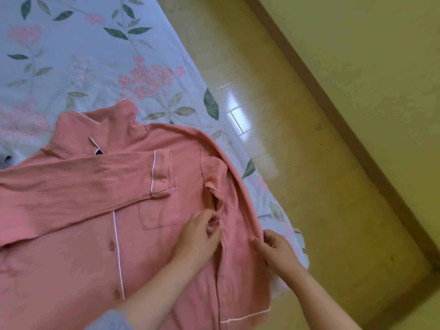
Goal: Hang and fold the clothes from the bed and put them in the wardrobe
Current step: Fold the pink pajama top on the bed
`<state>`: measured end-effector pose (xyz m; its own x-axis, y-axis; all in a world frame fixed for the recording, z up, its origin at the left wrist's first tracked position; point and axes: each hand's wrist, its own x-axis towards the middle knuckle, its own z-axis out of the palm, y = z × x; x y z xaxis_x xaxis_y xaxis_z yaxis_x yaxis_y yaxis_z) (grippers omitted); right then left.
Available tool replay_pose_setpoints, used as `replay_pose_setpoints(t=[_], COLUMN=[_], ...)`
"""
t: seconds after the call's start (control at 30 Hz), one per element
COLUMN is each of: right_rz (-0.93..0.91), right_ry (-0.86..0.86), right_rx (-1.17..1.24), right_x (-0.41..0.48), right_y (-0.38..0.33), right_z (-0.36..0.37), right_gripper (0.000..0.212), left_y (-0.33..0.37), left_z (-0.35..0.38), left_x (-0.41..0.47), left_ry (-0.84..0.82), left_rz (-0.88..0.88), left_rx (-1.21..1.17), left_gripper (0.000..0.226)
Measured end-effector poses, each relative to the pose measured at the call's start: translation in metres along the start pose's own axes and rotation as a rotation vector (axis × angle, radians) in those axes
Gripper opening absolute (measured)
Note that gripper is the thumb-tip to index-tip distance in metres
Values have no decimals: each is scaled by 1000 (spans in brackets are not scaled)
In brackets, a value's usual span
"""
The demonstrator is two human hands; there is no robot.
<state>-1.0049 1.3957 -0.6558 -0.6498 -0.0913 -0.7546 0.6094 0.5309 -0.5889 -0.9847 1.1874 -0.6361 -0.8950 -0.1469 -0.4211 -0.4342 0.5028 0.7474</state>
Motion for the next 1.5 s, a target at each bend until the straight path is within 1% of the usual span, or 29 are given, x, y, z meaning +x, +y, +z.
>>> replay_pose_setpoints(t=[0.07, 0.13, 0.23, 0.33, 0.4, 0.47, 0.53, 0.6, 0.7, 0.77, 0.83, 0.87, 0.93, 1.0, 1.07, 1.13, 1.23, 1.27, 1.37, 1.4, 1.43, 1.5], right_rz=[-25, -91, -175, -261, -246, -166, -55, 59, 168, 173, 118, 79, 3, -58, -110, -128, -129, -134, -133, -120, -107, -80], right_ry=[76, 232, 453, 555, 516, 379, 221, 151, 152, 152, 141, 167, 313, 465, 537, 583, 661, 684, 708, 699, 683, 641], right_rx=[-18, -5, 77, 11, 3, -38, -86, 1, 147, 160, 148, 152, 157, 134, 119, 82, -12, 8, 170, 231, 295, 440], right_x=[-10, -17, -16, -9, -6, -5, -4, -7, -13, -15, -15, -15, -15, -16, -14, -11, -4, -3, -1, -1, -3, -7], right_y=[9, 18, 21, 16, 17, 26, 44, 65, 90, 100, 107, 110, 110, 103, 92, 80, 58, 49, 29, 23, 18, 12], right_z=[-3, -13, -44, -72, -84, -91, -91, -88, -88, -89, -91, -94, -106, -127, -150, -175, -207, -215, -231, -235, -240, -249], right_gripper=[31, 30, 29, 30, 21, 15, 31, 46, 50, 48, 44, 45, 41, 42, 42, 33, 12, 5, 6, 7, 9, 11], left_y=[4, 9, 22, 37, 47, 59, 68, 76, 85, 89, 92, 94, 100, 108, 115, 124, 133, 135, 136, 136, 136, 136], left_z=[6, 11, 17, 17, 16, 16, 19, 26, 38, 46, 56, 61, 70, 76, 77, 83, 88, 88, 90, 90, 90, 89], left_x=[-4, -6, -2, 9, 22, 37, 51, 61, 76, 86, 92, 95, 99, 106, 111, 115, 119, 119, 116, 114, 112, 108], left_ry=[-21, -36, -63, -35, 4, 0, -30, -65, -129, -185, -262, -291, -307, -292, -264, -228, -117, -101, -168, -169, -141, -53], left_rz=[0, 38, 98, 178, 213, 232, 267, 284, 318, 355, 369, 361, 335, 323, 317, 321, 302, 287, 271, 285, 307, 358], left_rx=[-3, 41, 107, 203, 286, 404, 542, 642, 727, 768, 824, 856, 906, 916, 873, 788, 641, 605, 551, 542, 532, 525], left_gripper=[33, 40, 39, 37, 39, 38, 35, 37, 44, 49, 48, 44, 33, 25, 21, 16, 12, 16, 49, 55, 56, 48])
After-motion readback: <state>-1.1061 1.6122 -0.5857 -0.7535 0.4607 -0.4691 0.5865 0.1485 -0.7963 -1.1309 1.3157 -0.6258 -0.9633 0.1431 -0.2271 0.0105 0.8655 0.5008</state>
